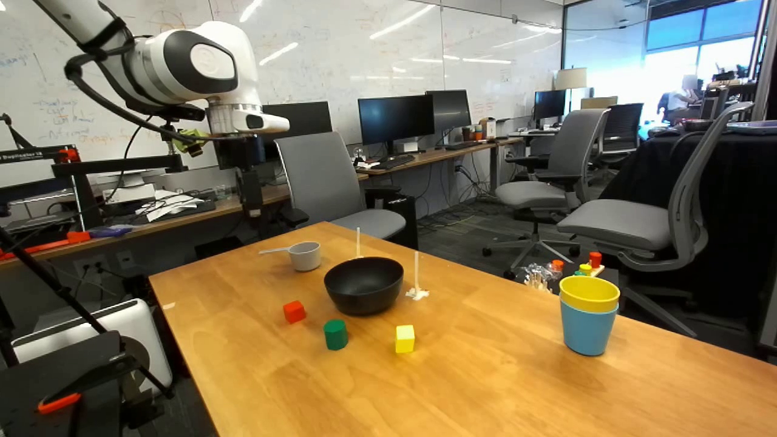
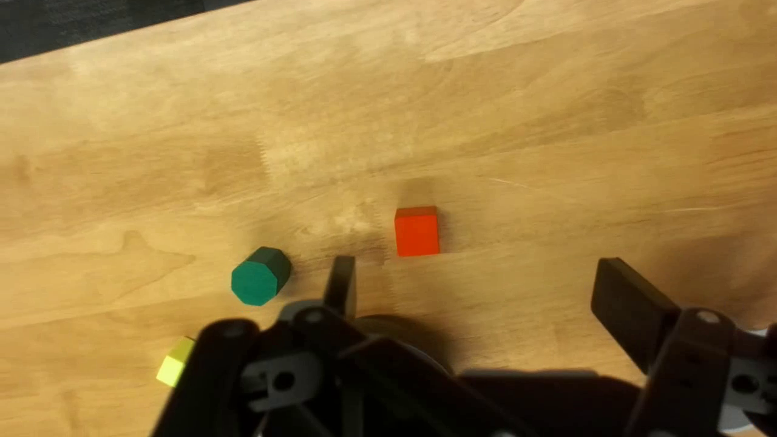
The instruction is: Pick up all the block toys from the table and put them in the bowl
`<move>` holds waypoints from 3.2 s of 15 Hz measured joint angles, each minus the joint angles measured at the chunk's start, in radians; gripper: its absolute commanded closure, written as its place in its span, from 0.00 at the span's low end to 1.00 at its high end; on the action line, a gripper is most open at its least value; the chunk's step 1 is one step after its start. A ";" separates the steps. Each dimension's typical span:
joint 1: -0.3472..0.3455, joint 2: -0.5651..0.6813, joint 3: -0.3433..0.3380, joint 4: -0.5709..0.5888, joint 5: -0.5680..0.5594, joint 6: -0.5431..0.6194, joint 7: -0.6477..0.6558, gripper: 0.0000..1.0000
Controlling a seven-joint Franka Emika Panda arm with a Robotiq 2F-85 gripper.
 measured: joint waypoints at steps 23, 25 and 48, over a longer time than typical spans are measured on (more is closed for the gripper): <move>0.088 0.251 -0.195 0.027 -0.139 0.266 -0.053 0.00; 0.088 0.268 -0.206 0.016 -0.139 0.283 -0.063 0.00; 0.223 0.477 -0.308 0.068 -0.104 0.512 -0.078 0.51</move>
